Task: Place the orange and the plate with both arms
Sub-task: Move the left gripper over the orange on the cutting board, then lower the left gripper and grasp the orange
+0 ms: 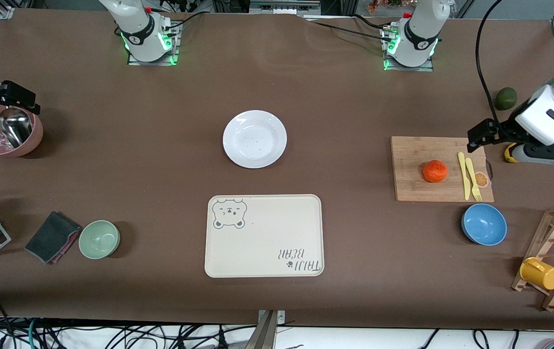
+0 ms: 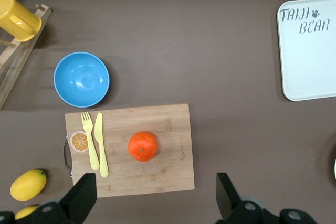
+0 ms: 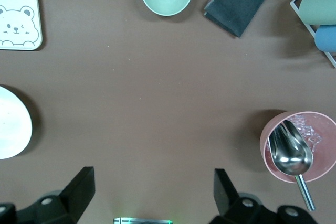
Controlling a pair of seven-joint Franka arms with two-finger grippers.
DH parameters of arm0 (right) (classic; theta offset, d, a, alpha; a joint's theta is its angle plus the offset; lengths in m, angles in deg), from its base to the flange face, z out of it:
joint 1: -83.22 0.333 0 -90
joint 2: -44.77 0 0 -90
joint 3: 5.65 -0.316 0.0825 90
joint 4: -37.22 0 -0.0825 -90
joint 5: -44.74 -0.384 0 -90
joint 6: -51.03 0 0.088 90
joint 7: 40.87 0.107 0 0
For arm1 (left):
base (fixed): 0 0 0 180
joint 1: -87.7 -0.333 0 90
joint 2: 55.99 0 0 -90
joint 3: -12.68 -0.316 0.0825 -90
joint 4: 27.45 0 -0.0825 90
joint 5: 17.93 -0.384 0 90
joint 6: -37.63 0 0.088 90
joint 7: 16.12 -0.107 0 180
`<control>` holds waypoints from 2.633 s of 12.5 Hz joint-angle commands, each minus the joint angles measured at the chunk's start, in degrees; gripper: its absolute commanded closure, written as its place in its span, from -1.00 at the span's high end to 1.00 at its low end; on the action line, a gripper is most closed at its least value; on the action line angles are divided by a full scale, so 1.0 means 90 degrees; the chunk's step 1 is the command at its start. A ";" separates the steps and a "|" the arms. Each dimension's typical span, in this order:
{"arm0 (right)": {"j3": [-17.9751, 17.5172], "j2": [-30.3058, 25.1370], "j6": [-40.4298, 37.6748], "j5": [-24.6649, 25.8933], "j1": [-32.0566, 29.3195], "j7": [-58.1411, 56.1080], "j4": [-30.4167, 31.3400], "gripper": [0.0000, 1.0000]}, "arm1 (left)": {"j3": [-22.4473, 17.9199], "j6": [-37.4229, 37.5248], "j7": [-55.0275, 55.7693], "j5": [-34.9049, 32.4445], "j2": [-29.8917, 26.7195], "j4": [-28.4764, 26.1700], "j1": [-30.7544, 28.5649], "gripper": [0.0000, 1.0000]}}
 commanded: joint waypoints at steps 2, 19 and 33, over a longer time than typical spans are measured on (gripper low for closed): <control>-0.0019 0.0066 -0.0122 0.0118 -0.0002 -0.0001 -0.0120 1.00 | -0.0163 0.0169 -0.0049 0.0119 -0.0118 -0.0076 0.0089 1.00; 0.0117 -0.0032 -0.0728 -0.0611 -0.0022 -0.0333 -0.0149 1.00 | -0.0183 0.0279 -0.0157 0.0080 0.0984 -0.0291 -0.0429 1.00; 0.0127 -0.0042 -0.0767 -0.0429 0.0007 -0.0342 -0.0091 1.00 | -0.0134 -0.3630 -0.0176 -0.0594 0.2215 -0.2977 -0.0380 1.00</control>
